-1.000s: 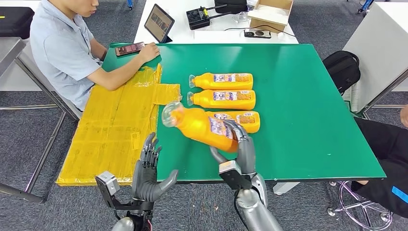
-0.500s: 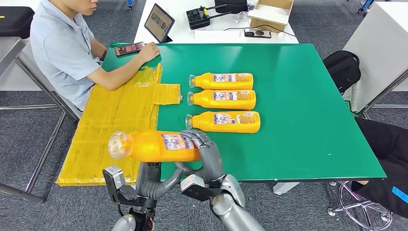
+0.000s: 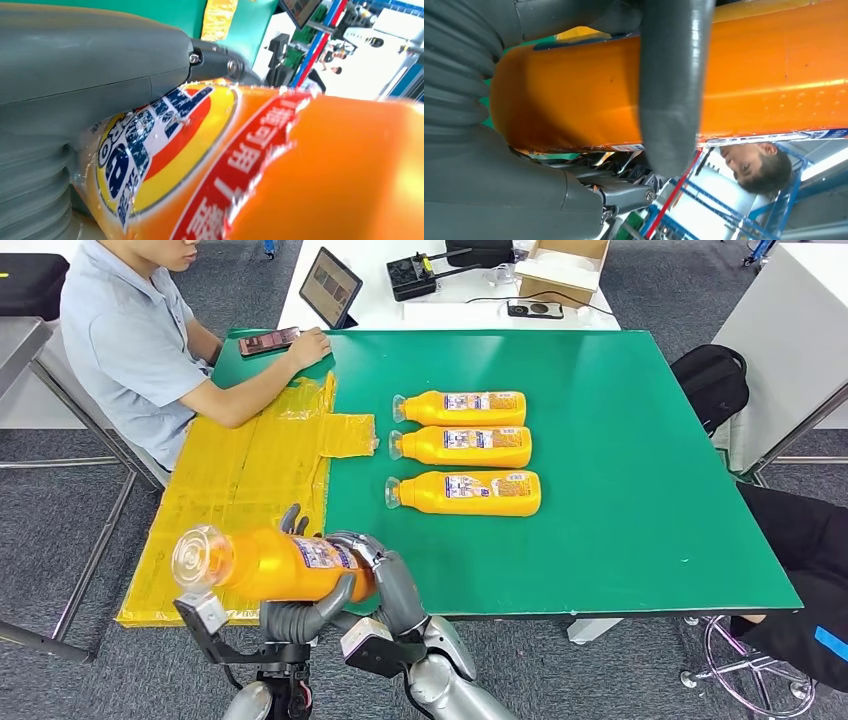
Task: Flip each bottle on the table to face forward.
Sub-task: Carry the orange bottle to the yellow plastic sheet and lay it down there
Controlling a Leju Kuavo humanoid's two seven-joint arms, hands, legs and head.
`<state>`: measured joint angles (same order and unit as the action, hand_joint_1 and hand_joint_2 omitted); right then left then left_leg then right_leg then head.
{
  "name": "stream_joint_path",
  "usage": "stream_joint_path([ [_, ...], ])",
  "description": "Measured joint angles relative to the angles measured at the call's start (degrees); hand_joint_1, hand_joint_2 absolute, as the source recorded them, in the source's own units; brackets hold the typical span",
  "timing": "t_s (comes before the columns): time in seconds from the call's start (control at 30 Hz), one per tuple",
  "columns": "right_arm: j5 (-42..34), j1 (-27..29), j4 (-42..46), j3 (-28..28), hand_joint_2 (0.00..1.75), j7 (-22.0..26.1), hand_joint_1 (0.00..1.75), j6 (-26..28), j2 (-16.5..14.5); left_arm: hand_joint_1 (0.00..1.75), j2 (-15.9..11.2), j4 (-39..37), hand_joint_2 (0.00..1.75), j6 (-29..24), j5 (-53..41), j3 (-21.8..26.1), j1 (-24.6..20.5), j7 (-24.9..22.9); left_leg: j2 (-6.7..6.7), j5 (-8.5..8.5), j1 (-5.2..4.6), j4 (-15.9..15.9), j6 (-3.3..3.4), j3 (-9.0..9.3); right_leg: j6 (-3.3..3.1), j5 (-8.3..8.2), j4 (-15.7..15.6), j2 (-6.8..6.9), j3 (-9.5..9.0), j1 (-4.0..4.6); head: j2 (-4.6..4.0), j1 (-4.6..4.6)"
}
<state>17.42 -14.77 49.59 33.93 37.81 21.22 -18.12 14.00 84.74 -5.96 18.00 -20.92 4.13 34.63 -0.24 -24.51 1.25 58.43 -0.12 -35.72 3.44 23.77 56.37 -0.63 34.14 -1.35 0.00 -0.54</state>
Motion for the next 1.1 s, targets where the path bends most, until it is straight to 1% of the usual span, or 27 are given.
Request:
stream_joint_path([
  [0.17,-1.1,-0.4,-0.6,1.7,1.75,-0.3,1.75,-1.1,0.1,1.75,0.1,1.5,1.75,-0.5,1.5,0.6,1.4,1.5,0.01,0.00,0.00,0.0,0.00,0.00,0.00,0.00,0.0,0.00,0.03,0.00,0.00,0.01],
  [0.2,-1.1,-0.4,-0.7,1.9,1.75,-0.4,1.68,-1.2,0.1,1.75,0.1,1.7,1.75,-0.6,1.5,0.7,1.6,1.6,0.01,0.00,0.00,0.0,0.00,0.00,0.00,0.00,0.0,0.00,0.03,0.00,0.00,0.01],
  [0.23,-1.1,-0.5,-0.8,2.1,1.75,-0.5,1.28,-1.3,0.1,1.75,0.1,1.8,1.75,-0.6,1.6,0.8,1.8,1.9,0.01,0.00,0.01,0.0,0.00,0.00,0.00,0.00,0.0,0.00,0.04,0.00,0.00,0.01],
  [0.27,-1.1,-0.5,-0.9,2.3,1.75,-0.5,0.85,-1.5,0.1,1.75,0.1,2.0,1.75,-0.7,1.6,0.9,1.9,2.1,0.01,0.00,0.01,0.0,0.00,0.00,0.00,0.00,0.0,0.00,0.04,0.00,0.00,0.01],
  [0.3,-0.9,-0.6,-1.0,2.6,1.31,-0.6,0.41,-1.5,0.1,1.75,0.1,2.2,1.75,-0.7,1.7,1.0,2.1,2.5,0.01,0.00,0.01,0.0,0.00,0.00,0.00,0.00,0.0,0.00,0.05,0.00,0.00,0.01],
  [0.33,-0.6,-0.6,-1.2,2.8,0.87,-0.7,0.03,-1.4,0.2,1.75,0.1,2.5,1.75,-0.7,1.9,1.2,2.1,2.8,0.01,0.00,0.01,0.0,0.00,0.00,0.00,0.00,0.0,0.00,0.05,0.00,0.00,0.02],
  [0.37,-0.2,-0.5,-1.5,3.0,0.44,-0.8,0.00,-1.2,0.3,1.75,0.1,2.9,1.75,-0.5,2.2,1.4,2.0,3.0,0.00,0.00,0.01,0.0,0.00,0.00,0.00,0.00,0.0,0.00,0.04,0.00,0.00,0.02],
  [0.4,0.3,-0.2,-1.8,3.2,0.00,-0.9,0.00,-0.8,0.4,1.75,0.1,3.3,1.75,-0.1,2.7,1.8,1.9,3.1,-0.01,0.00,0.00,0.0,0.00,0.00,0.00,0.00,0.0,0.01,0.03,0.00,0.00,0.02],
  [0.5,1.5,1.1,-2.3,3.6,0.00,-0.3,0.00,1.6,0.8,1.75,0.1,4.1,1.75,2.1,4.2,2.7,1.4,2.1,-0.05,0.00,0.00,0.0,0.00,-0.02,0.00,0.00,0.0,0.02,0.02,0.00,0.00,0.02],
  [0.57,2.0,1.9,-2.4,3.6,0.00,0.1,0.00,4.1,1.1,1.75,0.0,4.2,1.75,3.5,4.9,3.1,0.9,0.1,-0.03,0.00,0.00,0.0,0.00,-0.02,0.00,0.00,0.0,0.02,0.02,0.00,0.00,0.02],
  [0.6,2.1,2.3,-2.1,3.7,0.00,0.2,0.00,5.7,1.3,1.75,0.0,4.0,1.75,3.3,4.2,3.3,0.5,-1.2,-0.04,0.00,0.00,0.0,0.00,-0.02,0.00,0.00,0.0,0.02,0.03,0.00,0.00,0.01],
  [0.7,1.5,3.3,0.2,4.8,0.00,0.3,0.00,11.4,2.1,1.75,-0.5,1.5,1.75,-1.4,-1.1,4.1,-1.7,-4.2,-0.03,0.01,0.00,0.0,0.00,-0.03,0.00,0.00,0.0,0.02,0.04,0.00,0.00,0.01],
  [0.77,0.5,3.7,2.6,6.3,0.00,0.3,0.00,15.1,2.9,1.75,-0.9,-1.6,1.75,-4.7,-4.9,4.9,-3.8,-4.6,-0.02,0.02,0.01,0.0,-0.01,-0.03,-0.01,-0.01,0.0,0.01,0.04,0.01,0.00,0.01],
  [0.83,0.4,4.3,6.0,7.8,0.00,0.3,0.00,17.5,3.7,1.75,-1.7,-5.1,1.75,-8.4,-9.8,5.8,-6.4,-4.5,-0.03,0.05,0.02,0.0,-0.03,-0.02,-0.01,-0.02,0.0,0.01,0.03,0.01,0.00,0.00],
  [0.97,3.7,5.7,13.0,8.8,0.00,0.3,0.00,18.4,5.0,1.75,-4.1,-11.9,1.75,-14.6,-22.6,6.9,-11.7,-5.3,-0.03,0.09,0.03,0.0,-0.04,-0.02,-0.01,-0.02,0.1,0.02,0.03,0.02,0.00,0.00],
  [1.1,4.4,6.4,18.0,8.9,0.00,0.3,0.00,18.5,5.6,1.75,-7.3,-20.1,1.75,-20.4,-40.1,6.9,-18.2,-9.0,-0.03,0.10,0.02,0.0,-0.03,-0.03,-0.01,-0.02,0.1,0.01,0.03,0.01,0.00,0.01],
])
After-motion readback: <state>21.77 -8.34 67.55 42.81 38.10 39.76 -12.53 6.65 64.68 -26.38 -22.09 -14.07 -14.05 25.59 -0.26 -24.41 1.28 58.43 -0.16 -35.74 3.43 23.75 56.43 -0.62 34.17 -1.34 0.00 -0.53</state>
